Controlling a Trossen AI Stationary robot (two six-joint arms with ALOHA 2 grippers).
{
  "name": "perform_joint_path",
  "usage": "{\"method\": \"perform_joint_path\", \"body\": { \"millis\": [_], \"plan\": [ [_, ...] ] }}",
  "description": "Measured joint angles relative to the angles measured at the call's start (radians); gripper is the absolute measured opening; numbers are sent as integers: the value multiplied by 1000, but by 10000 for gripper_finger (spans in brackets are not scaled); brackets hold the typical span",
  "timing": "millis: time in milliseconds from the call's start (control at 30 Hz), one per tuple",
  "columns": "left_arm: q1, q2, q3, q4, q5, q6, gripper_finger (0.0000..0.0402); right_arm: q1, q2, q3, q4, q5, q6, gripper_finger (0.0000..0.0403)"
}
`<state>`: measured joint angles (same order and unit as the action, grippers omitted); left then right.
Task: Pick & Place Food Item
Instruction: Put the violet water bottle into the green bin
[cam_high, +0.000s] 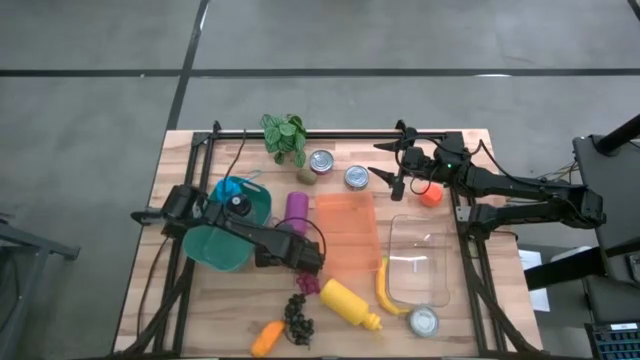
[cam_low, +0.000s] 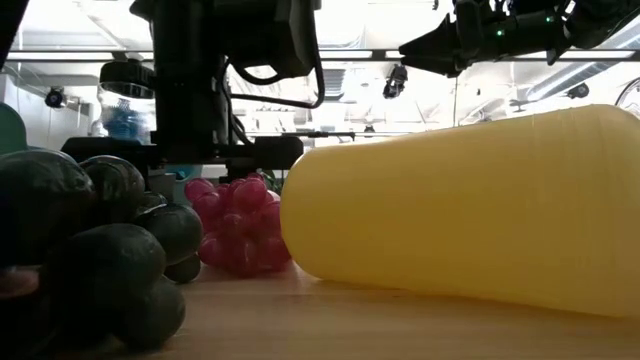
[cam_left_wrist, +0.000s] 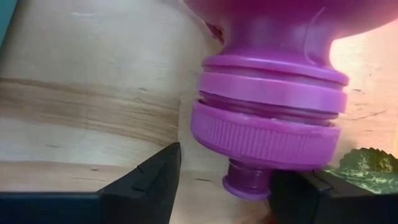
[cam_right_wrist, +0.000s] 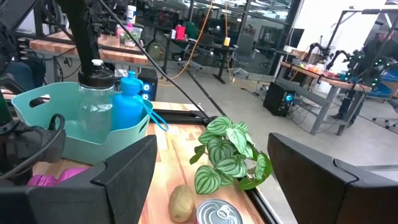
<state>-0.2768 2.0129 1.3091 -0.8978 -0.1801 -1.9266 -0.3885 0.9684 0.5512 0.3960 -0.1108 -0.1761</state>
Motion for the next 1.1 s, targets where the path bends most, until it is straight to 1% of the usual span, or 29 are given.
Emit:
{"method": "perform_joint_path", "body": {
  "millis": [333, 800, 1100],
  "plan": [
    [6, 0, -2, 9, -55, 46, 212, 0, 0, 0, 0, 0, 0, 305],
    [17, 1, -2, 12, -47, 44, 207, 0, 0, 0, 0, 0, 0, 305],
    [35, 0, 29, 31, -37, -2, 205, 0, 0, 0, 0, 0, 0, 305]
  ]
}}
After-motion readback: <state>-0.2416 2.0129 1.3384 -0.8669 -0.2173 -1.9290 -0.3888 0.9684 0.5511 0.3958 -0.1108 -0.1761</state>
